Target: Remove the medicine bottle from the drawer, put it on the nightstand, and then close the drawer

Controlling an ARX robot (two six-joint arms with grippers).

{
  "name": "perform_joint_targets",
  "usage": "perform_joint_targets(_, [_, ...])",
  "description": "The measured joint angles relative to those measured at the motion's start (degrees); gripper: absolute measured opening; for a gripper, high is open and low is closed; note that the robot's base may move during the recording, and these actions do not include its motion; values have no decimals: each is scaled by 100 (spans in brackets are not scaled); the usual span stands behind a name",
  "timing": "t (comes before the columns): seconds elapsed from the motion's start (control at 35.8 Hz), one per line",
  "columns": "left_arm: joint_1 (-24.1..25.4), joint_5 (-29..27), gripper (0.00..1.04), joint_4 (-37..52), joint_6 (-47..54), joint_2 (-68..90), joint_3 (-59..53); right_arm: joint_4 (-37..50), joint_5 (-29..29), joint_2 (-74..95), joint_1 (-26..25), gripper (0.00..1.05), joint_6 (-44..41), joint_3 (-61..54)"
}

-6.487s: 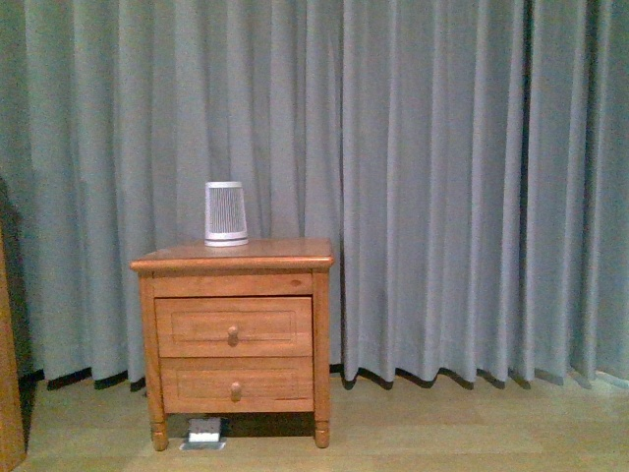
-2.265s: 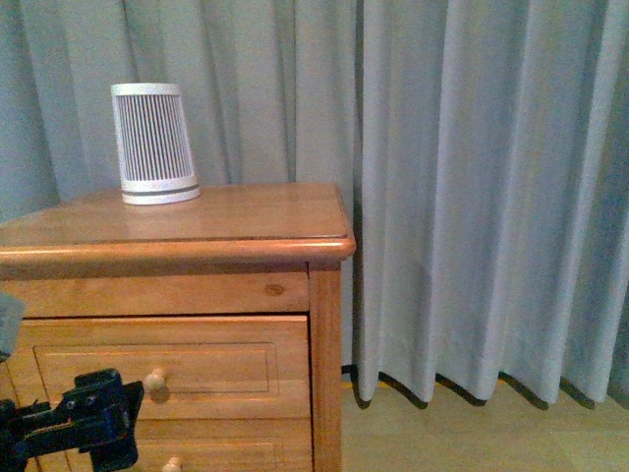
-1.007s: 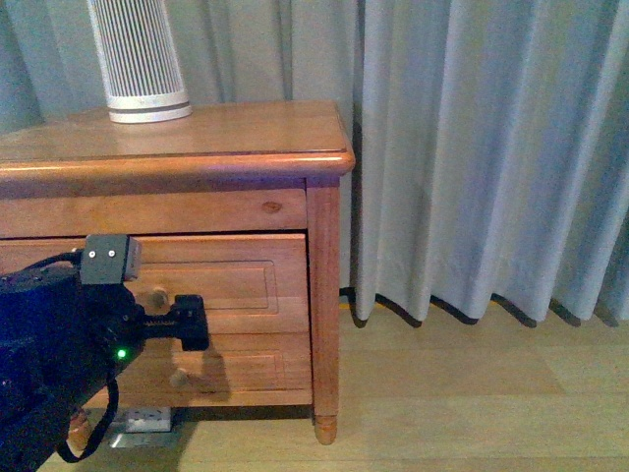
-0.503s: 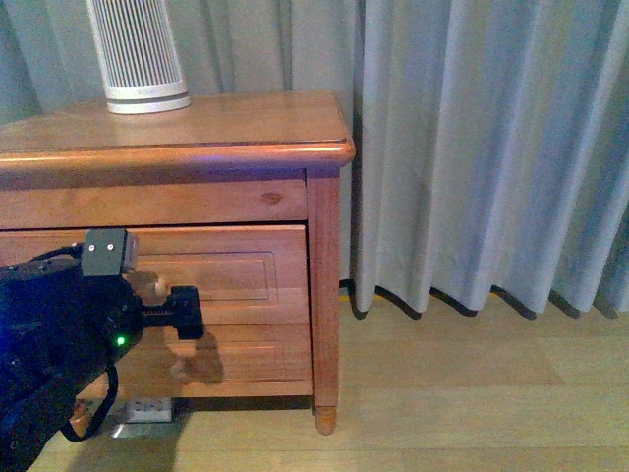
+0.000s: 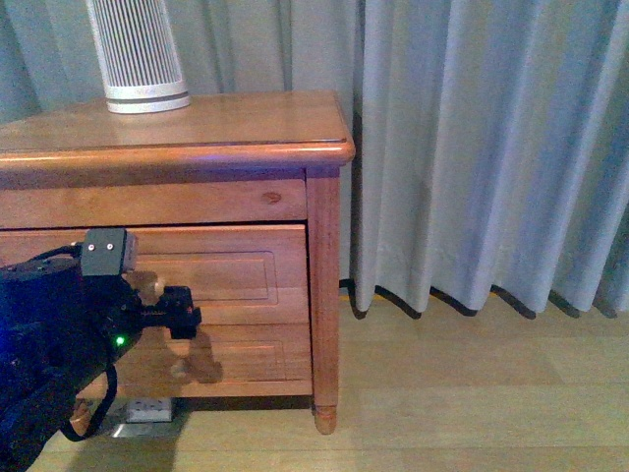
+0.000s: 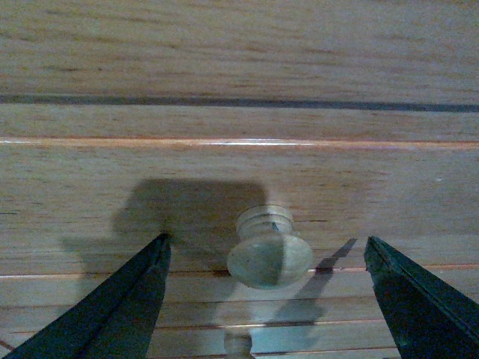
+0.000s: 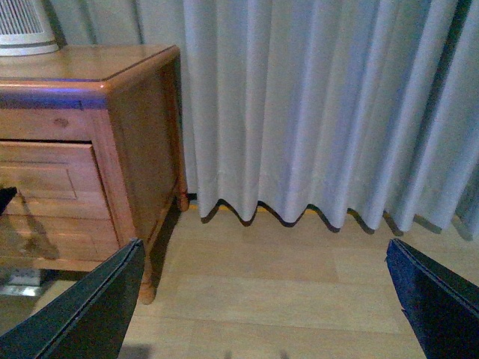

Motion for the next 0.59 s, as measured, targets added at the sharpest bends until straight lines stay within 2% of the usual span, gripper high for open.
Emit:
perform_joint_targets(0.17, [0, 0, 86, 0, 33, -2, 0, 0, 0, 0, 0, 98, 0, 0])
perform_joint_targets(0.28, [9, 4, 84, 0, 61, -2, 0, 0, 0, 0, 0, 98, 0, 2])
perform_joint_targets(0.31, [11, 0, 81, 0, 74, -2, 0, 0, 2, 0, 0, 98, 0, 0])
perform_joint_targets(0.45, [66, -15, 51, 9, 133, -7, 0, 0, 0, 0, 0, 98, 0, 0])
perform_joint_targets(0.59, [57, 39, 34, 33, 170, -7, 0, 0, 0, 0, 0, 98, 0, 0])
